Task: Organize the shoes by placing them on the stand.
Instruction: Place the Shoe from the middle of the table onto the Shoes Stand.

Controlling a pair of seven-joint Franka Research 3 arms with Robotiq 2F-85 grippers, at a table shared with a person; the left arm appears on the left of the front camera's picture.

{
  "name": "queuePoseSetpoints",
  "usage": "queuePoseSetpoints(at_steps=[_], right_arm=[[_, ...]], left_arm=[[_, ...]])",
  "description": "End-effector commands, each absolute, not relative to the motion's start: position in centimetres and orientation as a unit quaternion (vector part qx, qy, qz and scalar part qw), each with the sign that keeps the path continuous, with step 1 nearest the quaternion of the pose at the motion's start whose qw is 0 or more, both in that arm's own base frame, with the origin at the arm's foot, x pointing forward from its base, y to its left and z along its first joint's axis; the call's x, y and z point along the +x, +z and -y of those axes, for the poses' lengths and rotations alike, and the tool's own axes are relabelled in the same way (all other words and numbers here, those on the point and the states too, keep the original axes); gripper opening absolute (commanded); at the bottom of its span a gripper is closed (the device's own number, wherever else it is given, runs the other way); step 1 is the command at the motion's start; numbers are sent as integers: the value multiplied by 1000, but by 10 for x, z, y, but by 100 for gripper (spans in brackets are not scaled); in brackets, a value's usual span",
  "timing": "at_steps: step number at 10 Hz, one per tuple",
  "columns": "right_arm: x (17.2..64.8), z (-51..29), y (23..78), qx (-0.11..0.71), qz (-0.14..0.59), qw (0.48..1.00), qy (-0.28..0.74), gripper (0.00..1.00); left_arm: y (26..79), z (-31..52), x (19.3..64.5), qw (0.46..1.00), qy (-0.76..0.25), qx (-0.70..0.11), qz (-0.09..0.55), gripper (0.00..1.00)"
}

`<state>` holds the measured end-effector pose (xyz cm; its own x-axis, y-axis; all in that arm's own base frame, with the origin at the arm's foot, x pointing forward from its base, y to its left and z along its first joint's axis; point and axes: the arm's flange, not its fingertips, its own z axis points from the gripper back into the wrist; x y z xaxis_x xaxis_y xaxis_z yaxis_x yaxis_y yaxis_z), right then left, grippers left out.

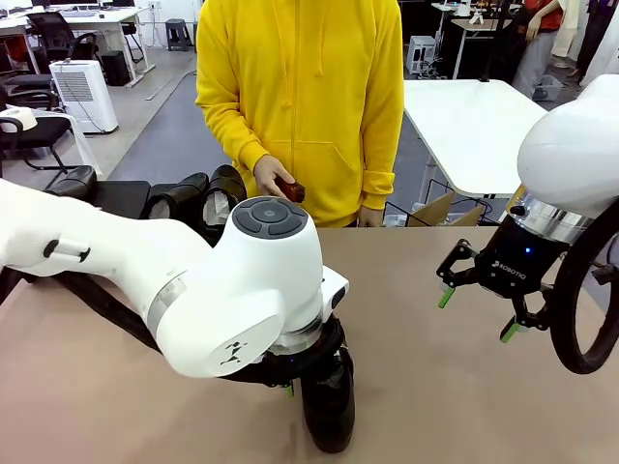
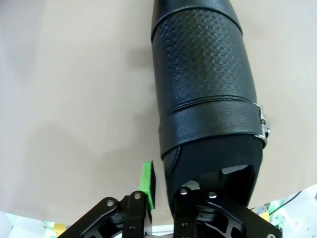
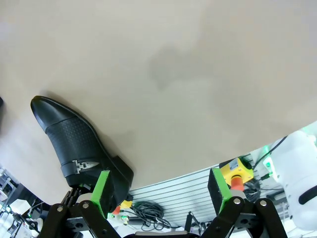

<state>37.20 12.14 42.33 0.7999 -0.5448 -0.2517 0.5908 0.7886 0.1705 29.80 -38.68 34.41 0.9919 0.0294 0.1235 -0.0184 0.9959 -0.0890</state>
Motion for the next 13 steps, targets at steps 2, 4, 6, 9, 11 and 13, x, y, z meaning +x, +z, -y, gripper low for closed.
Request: queuePoseSetpoints(at_steps=[2,4,6,9,11,13], right_arm=[[376,-119,427,116,-95,944,-293,100],[376,-119,427,116,-95,944,-293,100],[376,-119,427,116,-95,944,-293,100],[376,-119,427,116,-95,944,-293,100],[376,-119,427,116,-95,944,-293,100],[376,-119,427,116,-95,944,-293,100]], left_arm=[[350,394,298,997,21,-50,58,0],[351,391,302,999,32,-24,31,0],[401,375,285,996,-50,-80,1,0],[501,303,293,977,-146,-128,87,0],[535,238,332,972,-150,-107,146,0],[559,183,361,971,-129,-94,179,0]])
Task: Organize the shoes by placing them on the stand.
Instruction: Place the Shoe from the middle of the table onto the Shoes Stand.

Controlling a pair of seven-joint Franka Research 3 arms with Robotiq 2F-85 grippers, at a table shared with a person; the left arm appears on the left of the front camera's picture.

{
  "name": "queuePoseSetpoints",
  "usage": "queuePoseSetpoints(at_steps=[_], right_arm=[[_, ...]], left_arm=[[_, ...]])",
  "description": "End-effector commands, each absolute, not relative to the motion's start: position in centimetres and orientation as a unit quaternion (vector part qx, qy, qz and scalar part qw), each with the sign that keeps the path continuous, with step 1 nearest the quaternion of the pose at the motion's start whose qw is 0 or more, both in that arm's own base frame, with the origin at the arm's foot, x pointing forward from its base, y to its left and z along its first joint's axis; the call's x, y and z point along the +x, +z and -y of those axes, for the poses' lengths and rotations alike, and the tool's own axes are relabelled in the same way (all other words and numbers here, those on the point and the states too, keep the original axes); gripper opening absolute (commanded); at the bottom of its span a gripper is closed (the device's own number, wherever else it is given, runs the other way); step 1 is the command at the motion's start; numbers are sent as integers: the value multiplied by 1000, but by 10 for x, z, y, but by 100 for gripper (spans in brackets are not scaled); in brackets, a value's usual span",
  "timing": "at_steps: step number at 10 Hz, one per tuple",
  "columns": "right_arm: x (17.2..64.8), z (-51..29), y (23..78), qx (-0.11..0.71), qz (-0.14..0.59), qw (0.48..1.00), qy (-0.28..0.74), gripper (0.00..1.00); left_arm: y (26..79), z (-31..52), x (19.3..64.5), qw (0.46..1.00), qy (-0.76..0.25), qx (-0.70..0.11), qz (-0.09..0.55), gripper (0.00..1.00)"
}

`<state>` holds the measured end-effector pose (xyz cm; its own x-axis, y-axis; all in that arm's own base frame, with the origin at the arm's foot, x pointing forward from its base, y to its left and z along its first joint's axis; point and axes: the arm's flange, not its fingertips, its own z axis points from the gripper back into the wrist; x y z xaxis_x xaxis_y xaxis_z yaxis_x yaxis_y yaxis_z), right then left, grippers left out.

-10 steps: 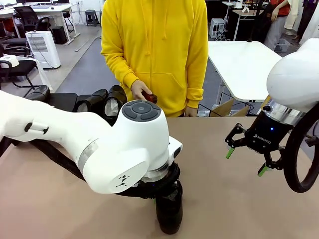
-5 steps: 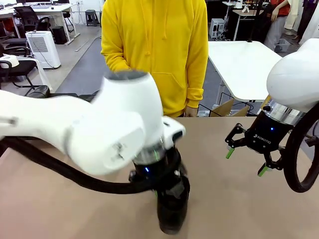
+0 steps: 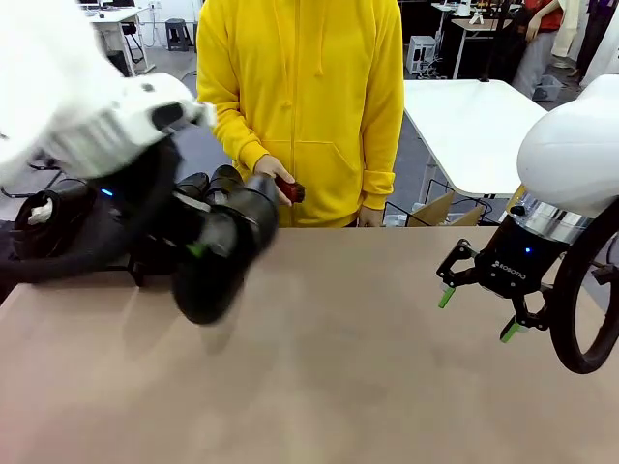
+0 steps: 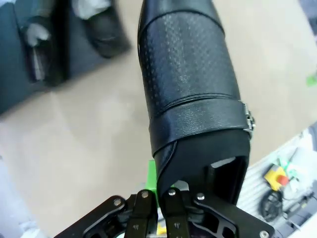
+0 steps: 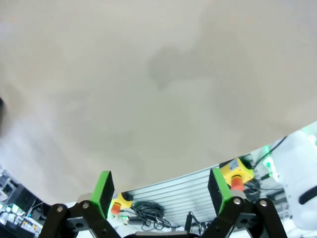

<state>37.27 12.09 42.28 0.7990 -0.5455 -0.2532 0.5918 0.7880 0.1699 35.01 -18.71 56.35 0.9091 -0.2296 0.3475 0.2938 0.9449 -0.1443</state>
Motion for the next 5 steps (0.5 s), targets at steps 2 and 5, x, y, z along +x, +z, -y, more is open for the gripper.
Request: queuePoseSetpoints(at_steps=[2,5], right_arm=[[376,-119,427,116,-95,944,-293,100],[376,-119,427,116,-95,944,-293,100]], left_arm=[[564,187,350,972,-135,-97,165,0],[563,163,362,974,-119,-93,170,0]])
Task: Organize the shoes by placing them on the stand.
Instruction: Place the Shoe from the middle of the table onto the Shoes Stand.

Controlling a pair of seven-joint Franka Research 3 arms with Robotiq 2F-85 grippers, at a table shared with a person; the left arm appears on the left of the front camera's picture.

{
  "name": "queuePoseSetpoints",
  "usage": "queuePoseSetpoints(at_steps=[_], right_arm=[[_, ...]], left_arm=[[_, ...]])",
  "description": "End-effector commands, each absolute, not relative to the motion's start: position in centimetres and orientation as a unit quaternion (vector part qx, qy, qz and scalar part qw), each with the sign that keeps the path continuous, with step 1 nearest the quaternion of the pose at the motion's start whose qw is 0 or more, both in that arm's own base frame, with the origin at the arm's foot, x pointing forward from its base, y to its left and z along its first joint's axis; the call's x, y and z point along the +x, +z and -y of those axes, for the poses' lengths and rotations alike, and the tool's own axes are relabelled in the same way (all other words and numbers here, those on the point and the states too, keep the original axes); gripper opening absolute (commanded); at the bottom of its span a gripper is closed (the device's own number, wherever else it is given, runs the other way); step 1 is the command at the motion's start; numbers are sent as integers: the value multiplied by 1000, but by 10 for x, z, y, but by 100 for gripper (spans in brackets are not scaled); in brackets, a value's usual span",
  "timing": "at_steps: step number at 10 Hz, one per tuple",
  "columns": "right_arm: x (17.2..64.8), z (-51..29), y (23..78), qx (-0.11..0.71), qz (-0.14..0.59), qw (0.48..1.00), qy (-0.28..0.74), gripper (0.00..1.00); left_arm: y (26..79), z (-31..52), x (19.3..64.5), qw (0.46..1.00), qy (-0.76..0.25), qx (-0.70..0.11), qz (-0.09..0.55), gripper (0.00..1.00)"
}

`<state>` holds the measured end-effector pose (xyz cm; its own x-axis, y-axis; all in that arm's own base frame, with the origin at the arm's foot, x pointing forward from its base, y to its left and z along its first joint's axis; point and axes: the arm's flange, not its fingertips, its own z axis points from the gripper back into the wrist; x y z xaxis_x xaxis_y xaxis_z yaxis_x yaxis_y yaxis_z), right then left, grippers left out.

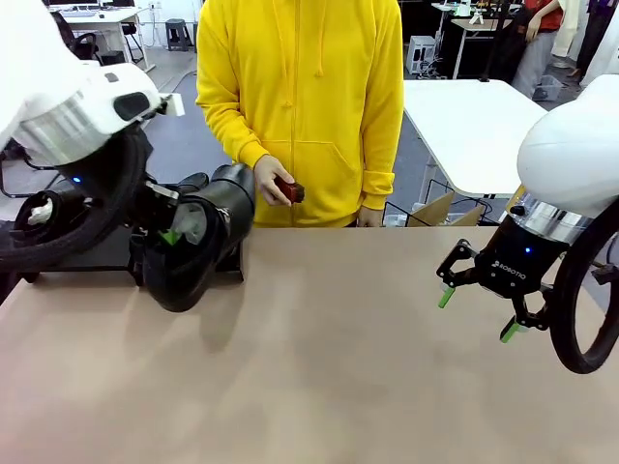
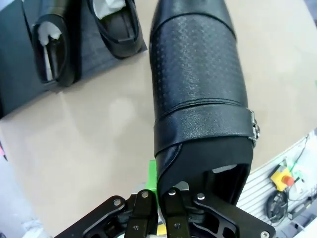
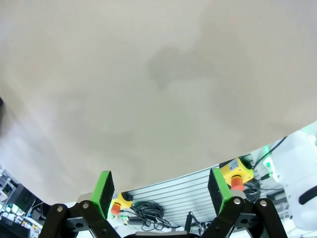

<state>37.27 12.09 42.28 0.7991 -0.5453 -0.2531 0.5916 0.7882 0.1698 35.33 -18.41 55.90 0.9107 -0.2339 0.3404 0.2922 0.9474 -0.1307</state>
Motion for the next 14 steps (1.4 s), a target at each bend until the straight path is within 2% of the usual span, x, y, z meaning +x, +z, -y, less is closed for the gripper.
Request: queuePoseSetpoints(at_steps=[1,3,4,6,9,11,14], right_arm=[[376,-119,427,116,-95,944,-293,100],[376,-119,427,116,-95,944,-293,100],[376,-119,427,116,-95,944,-293,100],[376,-119,427,116,-95,944,-293,100],[376,-119,427,116,-95,944,-293,100],[376,-119,427,116,-95,944,-293,100],[376,-119,427,116,-95,944,-293,100]], left_arm=[[564,158,367,972,-87,-94,196,0],[568,119,400,966,-18,-58,251,0],[565,101,418,965,-47,-61,250,0],[553,71,456,955,-23,-4,294,0],[539,41,503,954,-12,52,294,0],[533,25,520,956,19,56,286,0],[496,27,541,954,44,92,281,0]])
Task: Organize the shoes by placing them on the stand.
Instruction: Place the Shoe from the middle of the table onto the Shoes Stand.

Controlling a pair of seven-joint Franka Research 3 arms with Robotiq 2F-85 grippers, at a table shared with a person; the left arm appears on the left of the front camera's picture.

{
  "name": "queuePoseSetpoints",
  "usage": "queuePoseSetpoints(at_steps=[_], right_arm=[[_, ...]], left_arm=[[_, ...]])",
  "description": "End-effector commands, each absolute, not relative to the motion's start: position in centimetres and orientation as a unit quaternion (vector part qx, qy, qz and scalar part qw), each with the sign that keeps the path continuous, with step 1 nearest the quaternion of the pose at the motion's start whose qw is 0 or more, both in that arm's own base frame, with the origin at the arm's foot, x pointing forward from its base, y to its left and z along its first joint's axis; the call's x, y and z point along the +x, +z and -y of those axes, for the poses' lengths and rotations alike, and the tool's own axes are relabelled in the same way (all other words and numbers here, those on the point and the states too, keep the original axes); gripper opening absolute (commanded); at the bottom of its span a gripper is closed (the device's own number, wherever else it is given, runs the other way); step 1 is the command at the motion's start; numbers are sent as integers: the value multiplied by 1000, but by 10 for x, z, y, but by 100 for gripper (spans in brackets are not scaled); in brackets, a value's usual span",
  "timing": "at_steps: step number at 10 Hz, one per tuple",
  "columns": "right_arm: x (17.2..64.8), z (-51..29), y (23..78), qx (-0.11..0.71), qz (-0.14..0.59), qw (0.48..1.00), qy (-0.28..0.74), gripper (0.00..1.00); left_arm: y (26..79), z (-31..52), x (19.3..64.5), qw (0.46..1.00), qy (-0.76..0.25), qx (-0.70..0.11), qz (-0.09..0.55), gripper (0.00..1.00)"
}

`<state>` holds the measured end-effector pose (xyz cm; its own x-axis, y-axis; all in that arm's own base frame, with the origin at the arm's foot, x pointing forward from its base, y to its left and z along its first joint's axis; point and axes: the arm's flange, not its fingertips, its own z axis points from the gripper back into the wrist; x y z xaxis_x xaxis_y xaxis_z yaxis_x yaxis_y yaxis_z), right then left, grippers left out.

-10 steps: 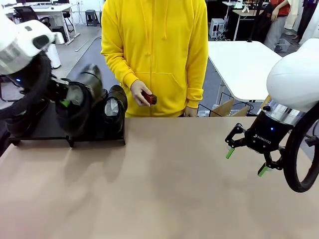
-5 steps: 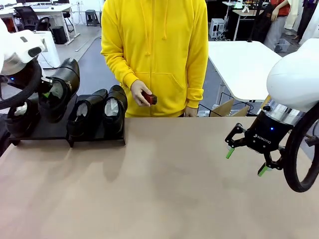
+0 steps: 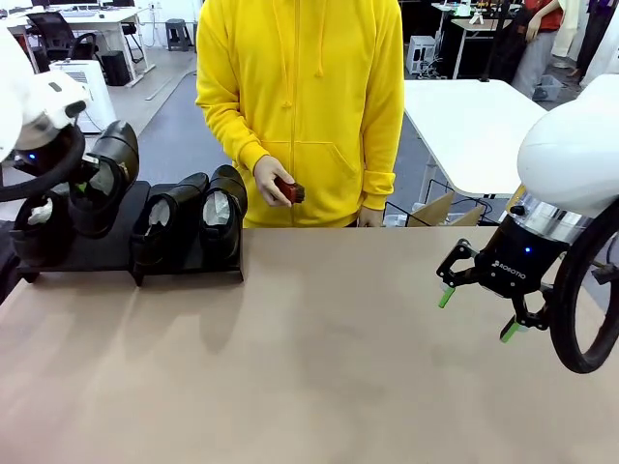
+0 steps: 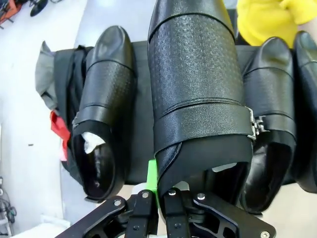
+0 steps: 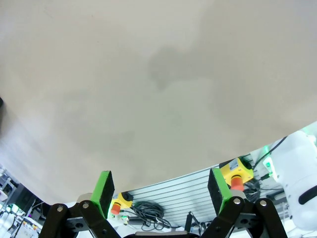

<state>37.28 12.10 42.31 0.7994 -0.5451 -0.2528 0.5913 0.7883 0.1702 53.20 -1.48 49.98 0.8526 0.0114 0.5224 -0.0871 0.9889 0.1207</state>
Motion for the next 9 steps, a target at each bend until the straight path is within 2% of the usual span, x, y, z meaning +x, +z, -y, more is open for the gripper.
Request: queuePoseSetpoints(at_steps=[1,9], right_arm=[[376,-119,427,116,-95,944,-293,100],[376,-119,427,116,-95,944,-293,100]], left_arm=[[483,32,544,954,46,101,277,0],[443,29,563,954,73,123,265,0]])
